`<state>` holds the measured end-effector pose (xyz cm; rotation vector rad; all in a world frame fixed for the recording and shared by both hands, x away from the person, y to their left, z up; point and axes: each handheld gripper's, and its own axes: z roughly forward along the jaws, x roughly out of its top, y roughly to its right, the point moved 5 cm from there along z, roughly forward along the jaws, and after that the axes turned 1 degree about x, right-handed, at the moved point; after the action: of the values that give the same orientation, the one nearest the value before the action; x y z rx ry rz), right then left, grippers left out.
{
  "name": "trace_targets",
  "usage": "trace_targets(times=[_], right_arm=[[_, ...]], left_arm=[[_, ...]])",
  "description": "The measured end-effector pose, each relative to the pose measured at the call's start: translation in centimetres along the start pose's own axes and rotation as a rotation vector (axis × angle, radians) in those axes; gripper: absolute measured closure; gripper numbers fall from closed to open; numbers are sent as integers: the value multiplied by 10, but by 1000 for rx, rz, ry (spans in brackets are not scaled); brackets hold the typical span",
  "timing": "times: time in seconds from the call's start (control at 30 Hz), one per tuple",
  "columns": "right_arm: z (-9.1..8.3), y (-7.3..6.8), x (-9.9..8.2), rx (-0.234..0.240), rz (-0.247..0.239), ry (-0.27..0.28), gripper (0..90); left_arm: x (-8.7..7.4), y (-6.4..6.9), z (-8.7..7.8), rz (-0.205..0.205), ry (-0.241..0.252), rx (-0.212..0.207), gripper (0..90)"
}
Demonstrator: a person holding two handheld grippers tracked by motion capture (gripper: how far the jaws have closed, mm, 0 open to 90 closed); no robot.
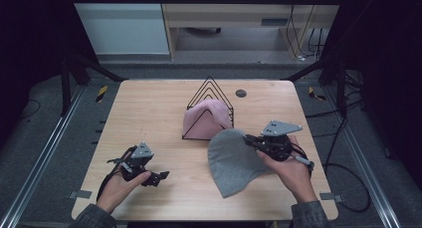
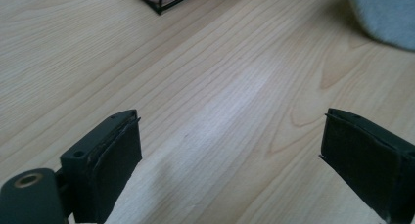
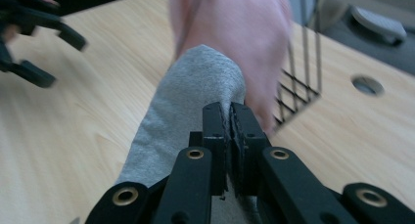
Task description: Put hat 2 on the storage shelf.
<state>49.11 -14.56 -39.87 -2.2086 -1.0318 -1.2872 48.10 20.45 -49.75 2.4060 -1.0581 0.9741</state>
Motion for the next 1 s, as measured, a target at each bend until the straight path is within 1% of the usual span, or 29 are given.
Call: trace_targets(times=[0.07, 0.2, 0.23, 0.27, 0.3, 0.33, 0.4, 0.43, 0.53, 0.6, 0.67, 0.73, 0.8, 0.9, 1.0], right_arm=[[3, -11, 10, 18, -33, 5, 862], [9, -29, 29, 50, -87, 2, 862], [11, -33, 34, 55, -99, -1, 862], [12, -36, 39, 63, -112, -1, 862], [12, -40, 45, 73, -123, -1, 862], [13, -43, 50, 82, -131, 1, 862], [13, -49, 60, 101, -144, 8, 862], [14, -52, 64, 113, -155, 10, 863], [16, -59, 77, 132, -176, 14, 862], [17, -63, 83, 142, -185, 17, 862], [18, -66, 89, 155, -192, 22, 862], [18, -67, 95, 164, -195, 28, 862], [18, -68, 100, 176, -186, 37, 862], [18, -69, 108, 184, -187, 48, 862], [15, -70, 118, 186, -193, 61, 862]], left_arm=[[1, 2, 0, 10, 6, -9, 74], [5, 8, -2, 22, 31, -50, 83], [6, 10, -3, 32, 35, -60, 85], [6, 12, -4, 40, 38, -72, 89], [6, 12, -4, 40, 38, -72, 97], [8, 17, -7, 43, 51, -100, 102], [11, 22, -10, 50, 64, -133, 107], [14, 23, -11, 44, 76, -140, 108], [25, 25, -20, 49, 103, -155, 120], [33, 25, -27, 47, 124, -156, 132], [42, 25, -33, 54, 133, -154, 138], [51, 26, -39, 68, 139, -149, 141], [60, 26, -44, 88, 142, -139, 144], [71, 27, -50, 107, 152, -137, 146], [80, 25, -54, 103, 161, -134, 154]])
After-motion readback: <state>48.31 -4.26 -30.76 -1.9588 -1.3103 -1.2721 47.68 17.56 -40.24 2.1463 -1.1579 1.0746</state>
